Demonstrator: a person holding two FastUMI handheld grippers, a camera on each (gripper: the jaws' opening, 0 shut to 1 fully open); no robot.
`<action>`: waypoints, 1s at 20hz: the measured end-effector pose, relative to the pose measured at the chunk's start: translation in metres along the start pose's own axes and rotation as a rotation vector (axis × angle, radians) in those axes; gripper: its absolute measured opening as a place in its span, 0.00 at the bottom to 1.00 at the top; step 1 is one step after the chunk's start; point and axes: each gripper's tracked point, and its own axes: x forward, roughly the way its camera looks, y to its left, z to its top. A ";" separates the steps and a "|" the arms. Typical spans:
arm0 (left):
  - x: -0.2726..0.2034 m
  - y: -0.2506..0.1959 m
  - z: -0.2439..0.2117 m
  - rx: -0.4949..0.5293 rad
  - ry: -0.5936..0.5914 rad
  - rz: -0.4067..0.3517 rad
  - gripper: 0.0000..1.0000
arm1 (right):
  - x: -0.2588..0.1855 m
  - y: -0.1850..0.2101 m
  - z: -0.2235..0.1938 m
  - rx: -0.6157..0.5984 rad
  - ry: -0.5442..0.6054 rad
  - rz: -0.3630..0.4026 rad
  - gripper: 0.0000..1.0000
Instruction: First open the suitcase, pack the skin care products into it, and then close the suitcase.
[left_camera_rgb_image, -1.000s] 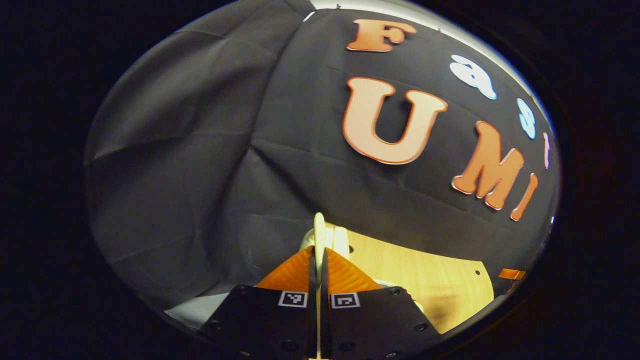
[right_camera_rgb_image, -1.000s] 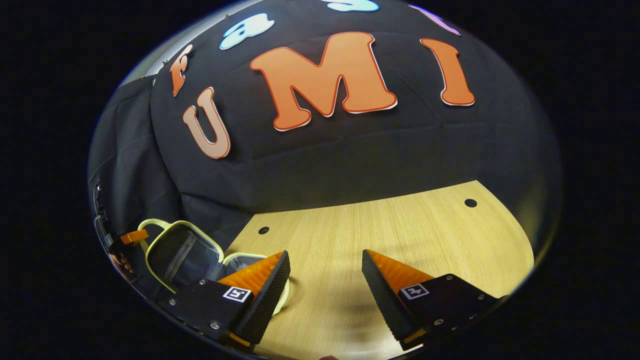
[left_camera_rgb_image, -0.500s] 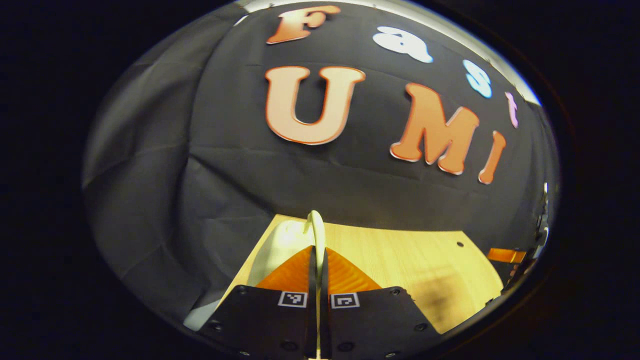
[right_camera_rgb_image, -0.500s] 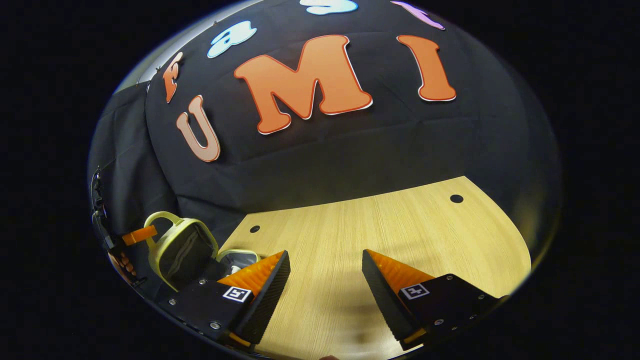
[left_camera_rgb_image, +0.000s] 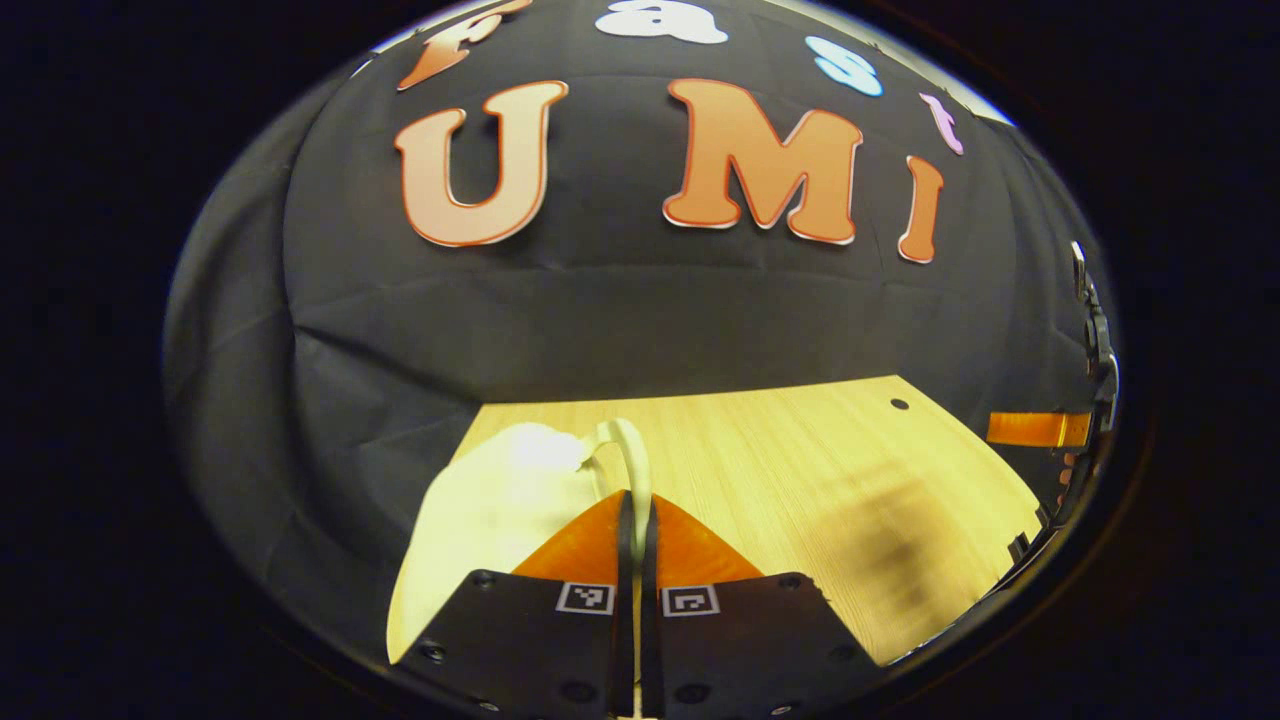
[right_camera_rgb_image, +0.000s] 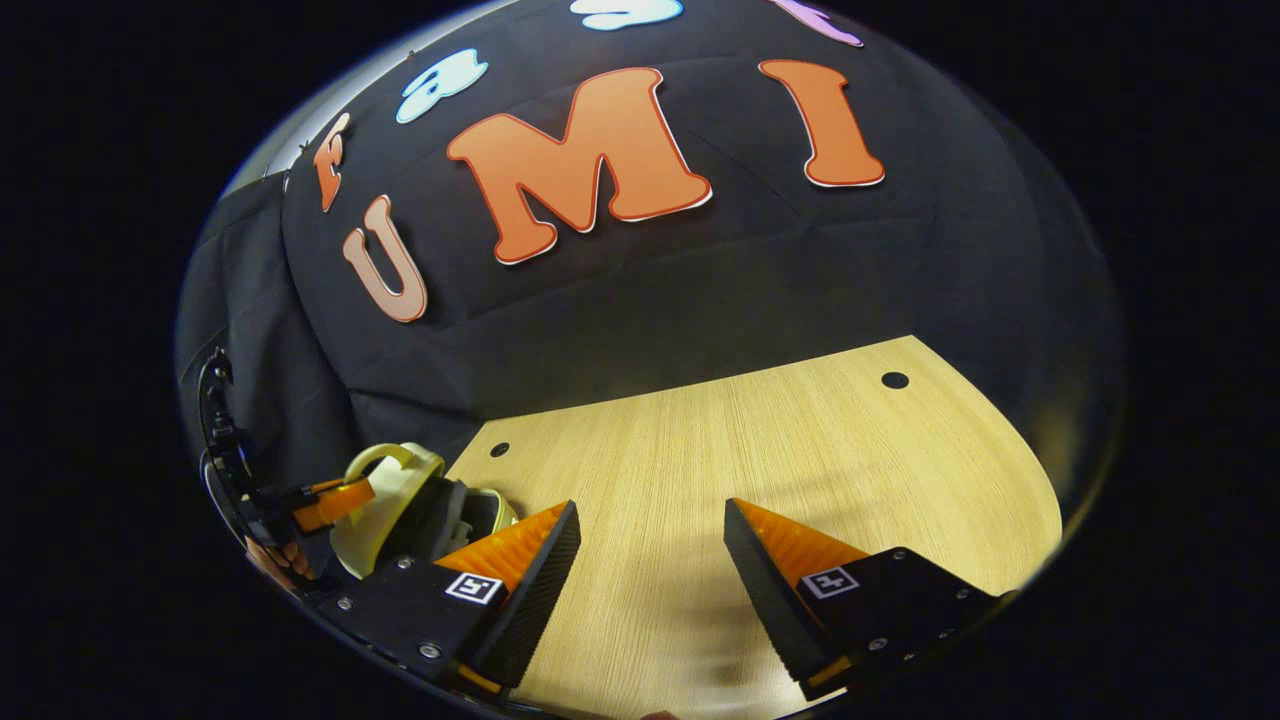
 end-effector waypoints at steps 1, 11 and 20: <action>0.006 -0.007 -0.010 0.005 0.015 -0.012 0.03 | -0.002 -0.002 0.001 -0.005 -0.013 -0.004 0.93; 0.036 -0.036 -0.062 0.197 0.096 0.039 0.04 | -0.010 -0.006 -0.003 -0.047 -0.025 -0.001 0.93; 0.043 -0.061 -0.104 0.237 0.219 0.059 0.22 | -0.014 -0.017 -0.003 -0.047 -0.026 0.000 0.93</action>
